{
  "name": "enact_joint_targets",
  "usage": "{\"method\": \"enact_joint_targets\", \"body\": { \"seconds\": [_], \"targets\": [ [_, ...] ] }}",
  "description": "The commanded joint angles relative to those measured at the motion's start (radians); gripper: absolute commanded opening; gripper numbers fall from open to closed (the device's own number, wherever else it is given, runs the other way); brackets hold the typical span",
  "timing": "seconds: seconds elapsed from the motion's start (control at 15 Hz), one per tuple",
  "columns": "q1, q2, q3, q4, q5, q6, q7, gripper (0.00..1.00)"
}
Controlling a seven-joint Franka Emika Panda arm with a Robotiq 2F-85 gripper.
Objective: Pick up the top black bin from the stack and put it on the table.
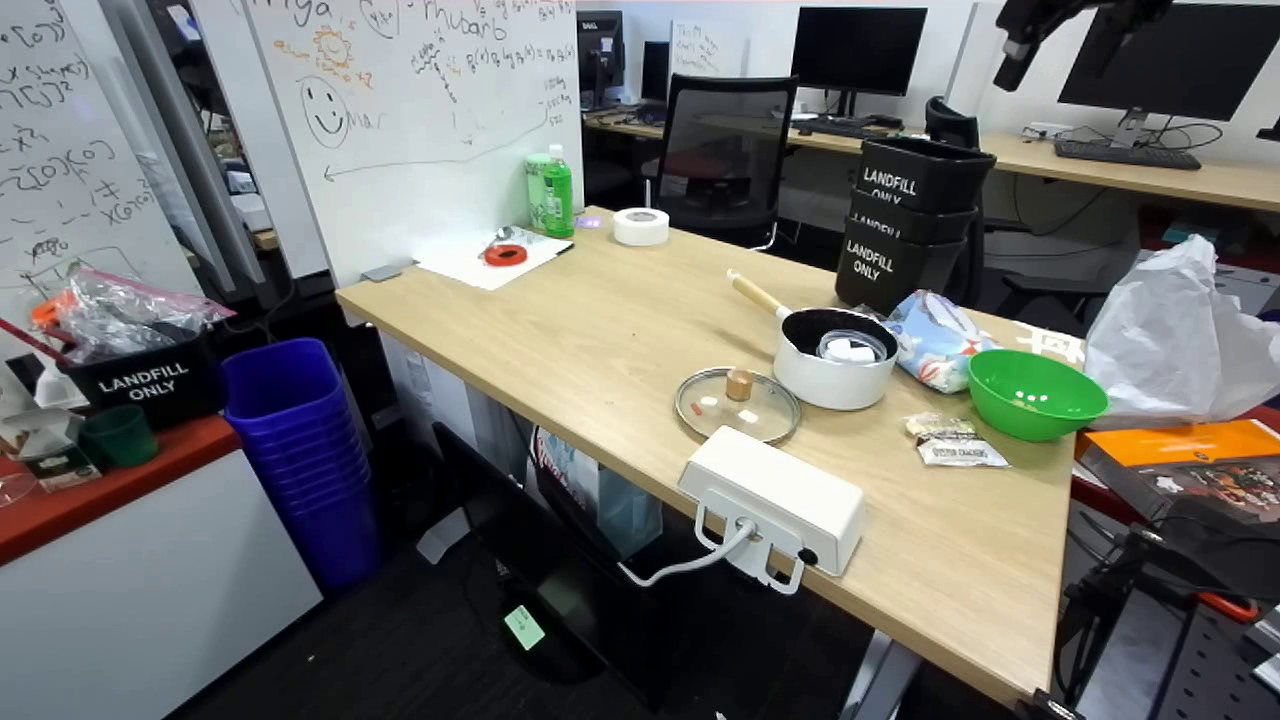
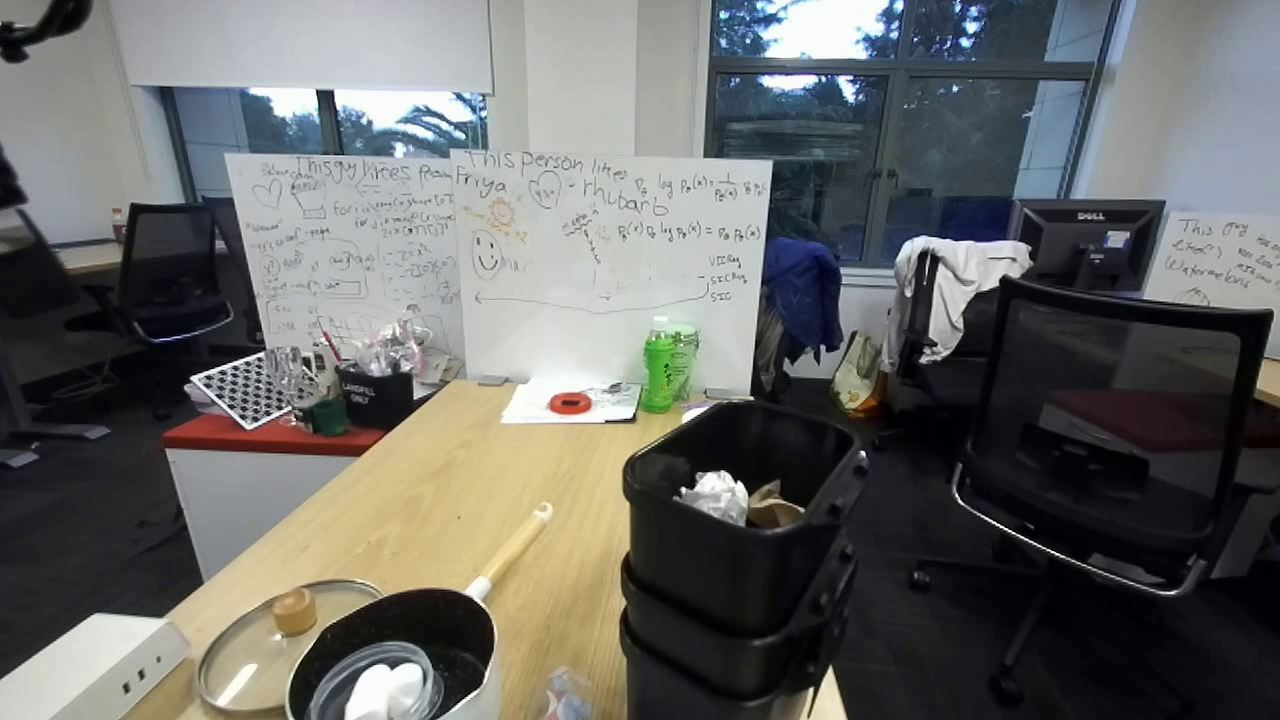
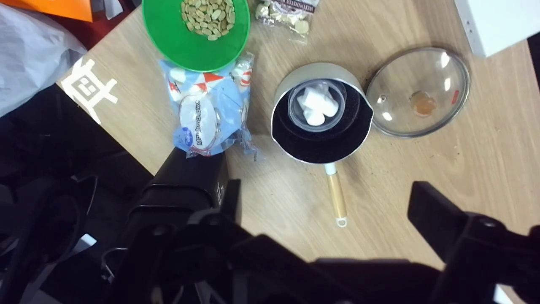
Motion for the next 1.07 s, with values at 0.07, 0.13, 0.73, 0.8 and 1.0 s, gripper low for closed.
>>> {"method": "enact_joint_targets", "body": {
  "seconds": [0.07,0.13,0.73,0.8,1.0],
  "targets": [
    [-0.057,0.167,0.015,0.123,0.005,0.061,0.116,1.0],
    [-0.062,0.201,0.01,0.151,0.006,0.072,0.127,1.0],
    [-0.076,0.507,-0.083,0.478,0.006,-0.01,0.124,1.0],
    [-0.074,0.53,-0.092,0.501,0.001,-0.025,0.125,1.0],
    [-0.066,0.526,-0.107,0.479,0.009,0.019,0.124,1.0]
  ]
}}
